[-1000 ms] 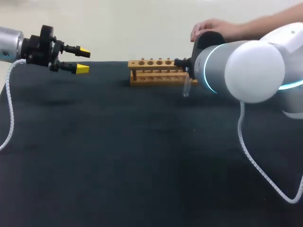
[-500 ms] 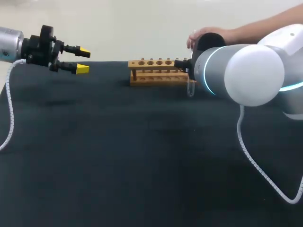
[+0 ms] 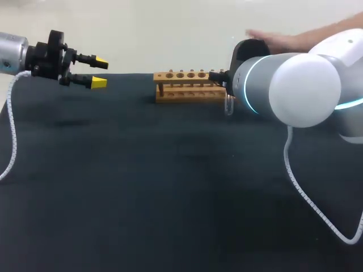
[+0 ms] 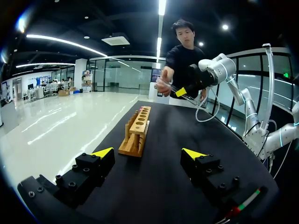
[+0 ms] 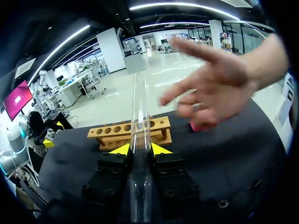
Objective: Grasp the test tube, adjust it, and insert it.
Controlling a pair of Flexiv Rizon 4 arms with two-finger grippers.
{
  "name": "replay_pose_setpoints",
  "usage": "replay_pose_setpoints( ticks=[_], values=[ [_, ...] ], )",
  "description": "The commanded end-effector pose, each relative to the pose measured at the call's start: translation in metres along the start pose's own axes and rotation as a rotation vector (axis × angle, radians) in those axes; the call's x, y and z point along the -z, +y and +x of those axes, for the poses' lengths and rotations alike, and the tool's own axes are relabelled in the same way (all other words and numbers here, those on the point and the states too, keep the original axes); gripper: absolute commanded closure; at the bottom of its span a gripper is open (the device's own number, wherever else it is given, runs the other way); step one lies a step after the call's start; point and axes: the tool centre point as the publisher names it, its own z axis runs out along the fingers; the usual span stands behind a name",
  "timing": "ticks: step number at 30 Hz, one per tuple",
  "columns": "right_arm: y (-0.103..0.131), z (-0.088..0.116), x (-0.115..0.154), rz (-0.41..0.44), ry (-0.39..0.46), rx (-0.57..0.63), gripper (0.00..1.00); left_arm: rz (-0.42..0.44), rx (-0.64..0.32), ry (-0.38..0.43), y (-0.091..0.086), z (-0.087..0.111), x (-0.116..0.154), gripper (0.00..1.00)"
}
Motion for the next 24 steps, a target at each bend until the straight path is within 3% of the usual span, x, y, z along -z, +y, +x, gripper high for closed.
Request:
replay_pose_setpoints(
  ticks=[1, 13, 24],
  values=[
    [-0.001, 0.001, 0.001, -0.001, -0.004, 0.0, 1.0, 0.007, -0.001, -0.001, 0.003, 0.001, 0.0, 0.0],
    [-0.002, 0.012, -0.034, 0.031, 0.042, 0.15, 1.0, 0.007, -0.001, -0.001, 0.003, 0.001, 0.0, 0.0],
    [-0.007, 0.018, -0.055, 0.087, 0.059, 0.201, 1.0, 0.007, -0.001, -0.001, 0.003, 0.001, 0.0, 0.0]
  ],
)
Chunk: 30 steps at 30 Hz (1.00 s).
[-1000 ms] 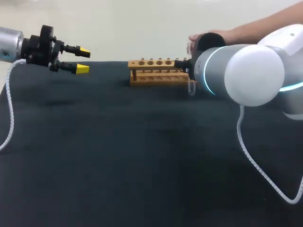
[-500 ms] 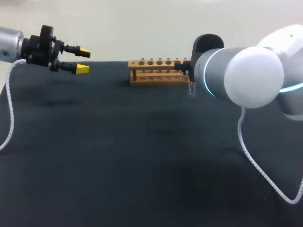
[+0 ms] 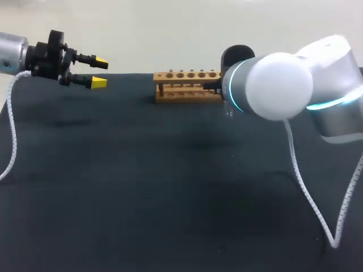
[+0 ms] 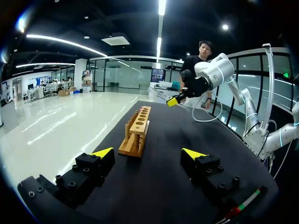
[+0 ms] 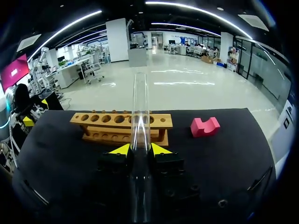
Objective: Grasp the test tube, adjust it, and insert it.
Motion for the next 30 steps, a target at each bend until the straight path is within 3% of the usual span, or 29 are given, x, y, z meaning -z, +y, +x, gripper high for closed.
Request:
replay_pose_setpoints(
  ticks=[1, 15, 30],
  values=[
    [0.005, 0.001, -0.008, 0.017, 0.014, 0.006, 1.0, 0.007, -0.001, -0.001, 0.003, 0.001, 0.0, 0.0],
    [0.006, 0.012, -0.033, 0.053, 0.099, 0.067, 1.0, 0.007, -0.001, -0.001, 0.003, 0.001, 0.0, 0.0],
    [0.012, 0.013, -0.048, 0.055, 0.144, 0.029, 1.0, 0.007, -0.001, -0.001, 0.003, 0.001, 0.0, 0.0]
  ],
)
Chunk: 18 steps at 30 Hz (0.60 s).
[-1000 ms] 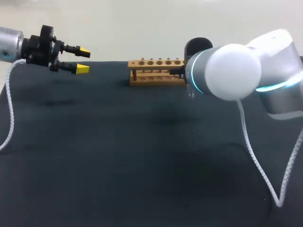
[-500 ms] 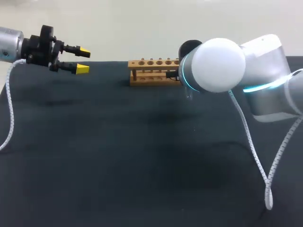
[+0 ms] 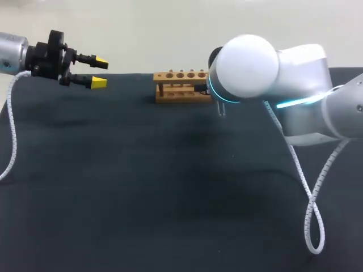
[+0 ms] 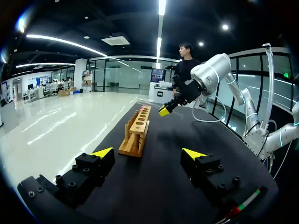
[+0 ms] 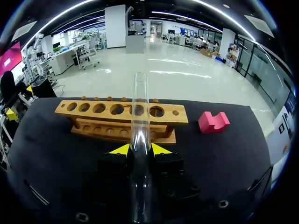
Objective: Grasp the test tube, adjust it, and insert it.
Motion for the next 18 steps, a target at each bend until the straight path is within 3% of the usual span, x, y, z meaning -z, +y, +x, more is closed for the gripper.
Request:
replay_pose_setpoints(
  ticks=[1, 18],
  values=[
    [0.002, -0.001, -0.005, -0.002, 0.015, -0.008, 1.0, 0.007, -0.001, -0.001, 0.003, 0.001, 0.0, 0.0],
    [0.005, 0.005, -0.02, -0.041, 0.08, -0.059, 1.0, 0.007, -0.001, -0.001, 0.003, 0.001, 0.0, 0.0]
  ],
)
